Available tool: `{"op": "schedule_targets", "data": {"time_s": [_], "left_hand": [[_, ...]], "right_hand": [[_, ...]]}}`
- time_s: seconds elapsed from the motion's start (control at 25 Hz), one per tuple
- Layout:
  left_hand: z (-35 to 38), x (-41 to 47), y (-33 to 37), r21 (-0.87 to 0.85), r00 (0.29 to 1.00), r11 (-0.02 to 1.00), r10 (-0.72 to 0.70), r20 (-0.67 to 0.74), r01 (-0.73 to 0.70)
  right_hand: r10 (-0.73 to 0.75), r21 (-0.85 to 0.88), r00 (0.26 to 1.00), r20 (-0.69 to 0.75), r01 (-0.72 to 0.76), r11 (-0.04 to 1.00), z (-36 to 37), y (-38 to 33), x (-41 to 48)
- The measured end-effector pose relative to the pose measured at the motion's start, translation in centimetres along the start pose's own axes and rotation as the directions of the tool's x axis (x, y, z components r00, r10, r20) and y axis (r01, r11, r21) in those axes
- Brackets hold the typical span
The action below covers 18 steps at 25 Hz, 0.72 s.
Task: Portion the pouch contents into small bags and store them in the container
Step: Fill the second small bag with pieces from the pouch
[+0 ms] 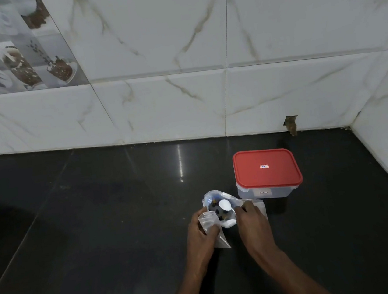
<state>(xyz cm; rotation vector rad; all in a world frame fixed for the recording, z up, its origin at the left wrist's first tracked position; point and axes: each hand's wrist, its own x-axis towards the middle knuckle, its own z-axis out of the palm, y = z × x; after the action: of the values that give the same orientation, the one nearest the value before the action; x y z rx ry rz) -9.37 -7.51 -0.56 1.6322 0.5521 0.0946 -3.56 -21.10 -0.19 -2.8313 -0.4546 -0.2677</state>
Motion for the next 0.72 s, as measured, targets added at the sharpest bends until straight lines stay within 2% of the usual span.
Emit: {"op": "schedule_targets", "data": {"time_s": [0.12,0.2,0.28,0.44,0.6,0.72], "left_hand": [[-0.1,-0.1,0.2,0.023,0.999,0.999,0.029,0.042,-0.030],[0.1,-0.1,0.5,0.076,0.994,0.997,0.018,0.104,-0.026],[0.3,0.0,0.9,0.136,0.987,0.991,-0.026,0.159,0.004],[0.3,0.6,1.8,0.163,0.987,0.985,-0.074,0.146,0.049],[0.0,0.8,1.7,0.187,0.980,0.979,-0.114,0.161,0.084],[-0.1,0.9,1.7,0.199,0.978,0.975,-0.133,0.162,0.099]], "right_hand": [[-0.093,-0.029,0.994,-0.058,0.091,0.995,0.1,0.5,-0.1],[-0.223,-0.004,0.971,-0.082,0.224,0.975,0.3,0.9,0.1],[-0.385,-0.008,0.918,-0.097,0.386,0.922,0.7,1.5,0.3],[-0.634,-0.077,0.773,-0.015,0.631,0.772,0.9,2.5,1.4],[-0.694,-0.119,0.715,0.080,0.699,0.705,0.1,2.5,3.0],[-0.649,-0.141,0.745,0.156,0.667,0.732,0.2,2.1,3.6]]}}
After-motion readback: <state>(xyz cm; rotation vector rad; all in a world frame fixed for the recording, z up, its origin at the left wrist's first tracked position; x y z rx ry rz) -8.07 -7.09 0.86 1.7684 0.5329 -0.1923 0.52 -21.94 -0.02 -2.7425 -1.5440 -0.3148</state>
